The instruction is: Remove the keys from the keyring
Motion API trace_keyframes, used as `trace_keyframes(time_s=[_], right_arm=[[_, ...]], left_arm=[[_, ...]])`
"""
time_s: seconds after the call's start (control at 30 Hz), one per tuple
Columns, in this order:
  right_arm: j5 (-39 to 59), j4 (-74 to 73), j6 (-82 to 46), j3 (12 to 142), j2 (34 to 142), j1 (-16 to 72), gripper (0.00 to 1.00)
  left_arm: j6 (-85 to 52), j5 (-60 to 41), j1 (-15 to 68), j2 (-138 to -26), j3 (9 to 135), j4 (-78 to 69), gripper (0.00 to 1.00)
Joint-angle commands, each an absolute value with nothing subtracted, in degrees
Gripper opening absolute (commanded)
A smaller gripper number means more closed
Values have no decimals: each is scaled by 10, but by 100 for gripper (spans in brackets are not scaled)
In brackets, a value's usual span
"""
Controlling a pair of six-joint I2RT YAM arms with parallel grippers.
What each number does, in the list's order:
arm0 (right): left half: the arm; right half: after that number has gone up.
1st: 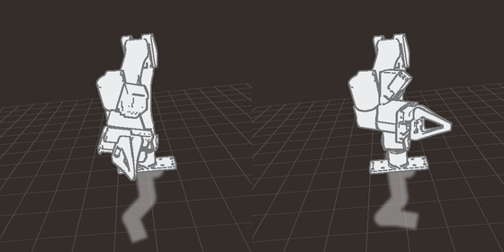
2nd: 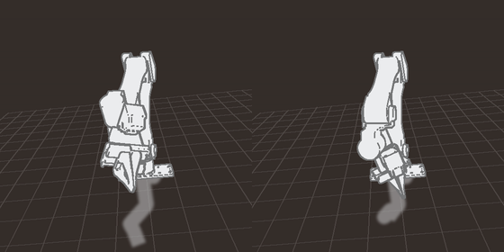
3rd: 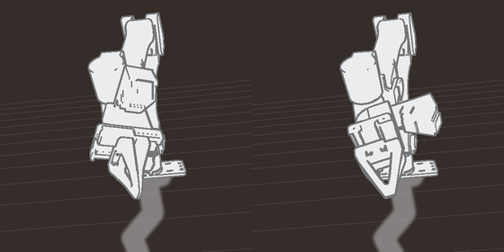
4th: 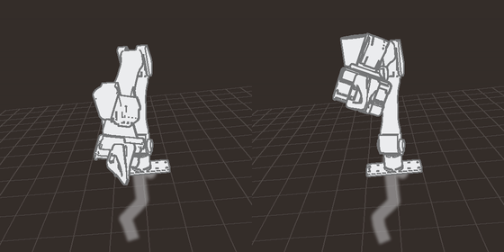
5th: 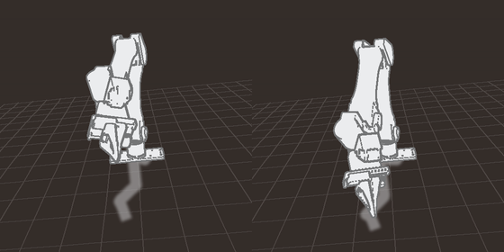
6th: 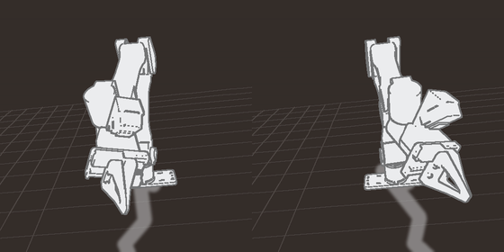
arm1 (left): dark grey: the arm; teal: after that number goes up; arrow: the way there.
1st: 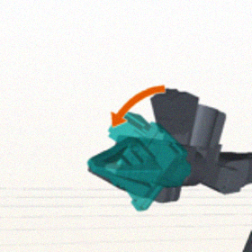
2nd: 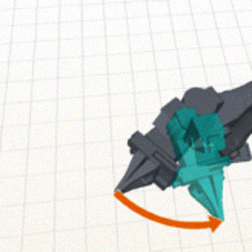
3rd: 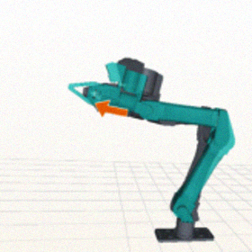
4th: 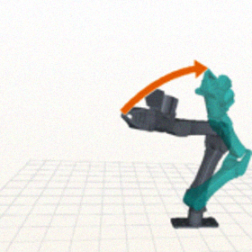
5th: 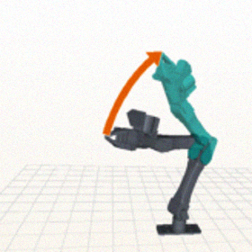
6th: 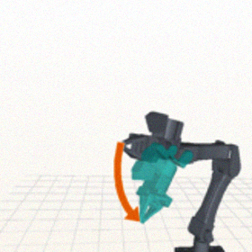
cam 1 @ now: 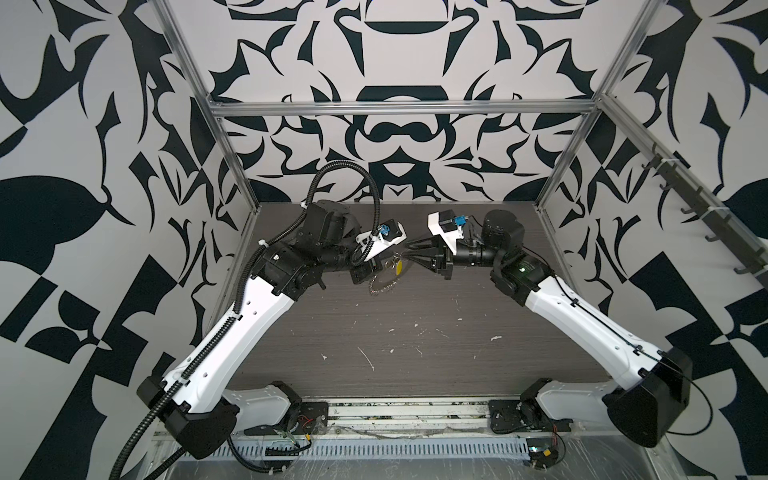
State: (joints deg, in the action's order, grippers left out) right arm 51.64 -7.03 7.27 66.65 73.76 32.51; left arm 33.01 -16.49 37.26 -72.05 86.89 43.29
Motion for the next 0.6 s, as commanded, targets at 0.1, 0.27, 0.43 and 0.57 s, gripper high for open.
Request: trace_keyframes(time_s=[0.1,0.27,0.43,0.57], right_arm=[[519,-69,72,696,750,336,26],[519,-65,73,698,758,340,16],[511,-49,84,707,762,340,0],[519,-85,94,684,743,338,0]], left_arm=[[328,-171,374,-719,879,433,0],[326,-174,374,-718,875,431,0],[325,-181,374,-715,872,427,0],[311,-225,371,-680,830,382,29]])
